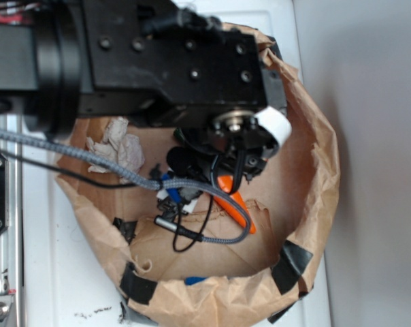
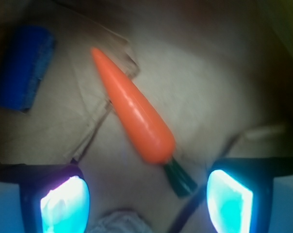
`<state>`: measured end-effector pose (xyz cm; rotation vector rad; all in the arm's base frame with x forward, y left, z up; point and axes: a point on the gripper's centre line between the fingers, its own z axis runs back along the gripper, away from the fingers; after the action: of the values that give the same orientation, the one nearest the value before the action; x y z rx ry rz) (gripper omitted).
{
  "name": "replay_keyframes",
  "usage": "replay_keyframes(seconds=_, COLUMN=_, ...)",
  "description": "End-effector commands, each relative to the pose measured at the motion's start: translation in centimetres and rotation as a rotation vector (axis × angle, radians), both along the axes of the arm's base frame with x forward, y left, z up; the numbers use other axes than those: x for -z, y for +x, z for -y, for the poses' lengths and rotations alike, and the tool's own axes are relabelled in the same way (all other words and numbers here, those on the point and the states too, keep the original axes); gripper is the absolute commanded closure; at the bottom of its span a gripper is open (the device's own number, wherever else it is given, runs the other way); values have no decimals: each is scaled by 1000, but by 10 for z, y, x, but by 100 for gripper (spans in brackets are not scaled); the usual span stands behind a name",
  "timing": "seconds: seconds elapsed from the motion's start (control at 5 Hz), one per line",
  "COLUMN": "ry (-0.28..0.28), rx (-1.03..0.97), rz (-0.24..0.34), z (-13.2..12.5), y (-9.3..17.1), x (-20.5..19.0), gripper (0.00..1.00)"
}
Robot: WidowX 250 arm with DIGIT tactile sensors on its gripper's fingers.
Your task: Grab the carrot.
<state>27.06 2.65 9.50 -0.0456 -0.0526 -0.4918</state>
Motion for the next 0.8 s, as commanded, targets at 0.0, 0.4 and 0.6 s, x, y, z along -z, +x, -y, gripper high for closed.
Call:
replay_keyframes(seconds=0.0, ry=-28, rx=125, rz=83, z=-17, y=-16, x=-1, gripper=0)
replay_keyframes(seconds=0.4, ry=36, rx=103, rz=64, z=-7, y=-23, x=21, gripper=0)
replay_keyframes(seconds=0.6, ry=76, rx=85, rz=52, z=2, y=-15, x=31, gripper=0)
